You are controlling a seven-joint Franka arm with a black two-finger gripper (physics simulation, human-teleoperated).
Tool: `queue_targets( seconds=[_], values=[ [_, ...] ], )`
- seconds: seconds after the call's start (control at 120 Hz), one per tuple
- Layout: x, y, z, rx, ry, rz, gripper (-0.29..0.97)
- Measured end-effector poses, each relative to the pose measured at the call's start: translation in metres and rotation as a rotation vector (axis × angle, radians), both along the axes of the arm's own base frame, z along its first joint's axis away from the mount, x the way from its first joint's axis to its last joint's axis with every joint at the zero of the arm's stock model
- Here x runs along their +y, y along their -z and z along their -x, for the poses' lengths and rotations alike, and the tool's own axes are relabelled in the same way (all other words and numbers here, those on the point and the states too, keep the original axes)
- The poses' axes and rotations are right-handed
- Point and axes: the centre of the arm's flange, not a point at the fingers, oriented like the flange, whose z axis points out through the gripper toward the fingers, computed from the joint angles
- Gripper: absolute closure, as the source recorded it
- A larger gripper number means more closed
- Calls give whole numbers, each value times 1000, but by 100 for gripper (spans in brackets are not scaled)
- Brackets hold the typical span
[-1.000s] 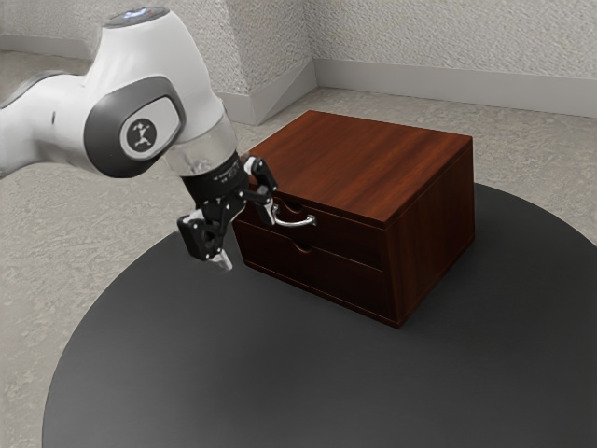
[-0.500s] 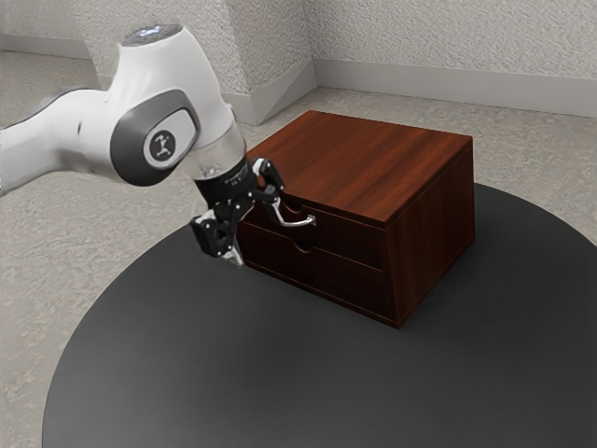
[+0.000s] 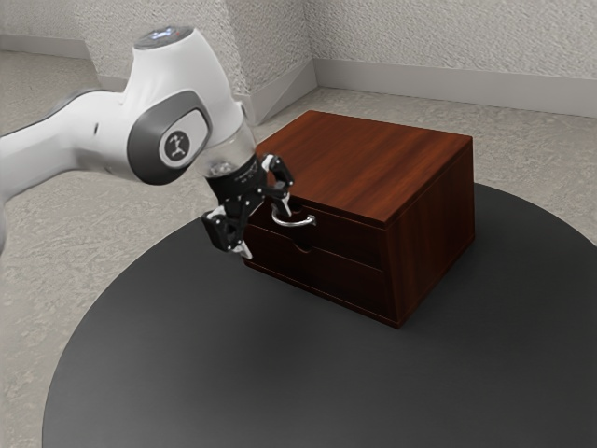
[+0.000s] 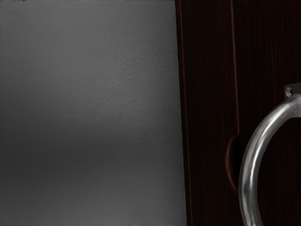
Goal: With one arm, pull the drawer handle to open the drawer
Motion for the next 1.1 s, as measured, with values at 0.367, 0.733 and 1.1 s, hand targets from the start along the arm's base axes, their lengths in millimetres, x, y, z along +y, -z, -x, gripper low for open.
queue_targets(
  seconds=[0.367, 0.733, 1.1],
  values=[
    [20, 4, -1, 3, -14, -2, 0],
    [21, 17, -9, 14, 6, -6, 0],
    [22, 20, -13, 6, 17, -8, 14]
  ],
)
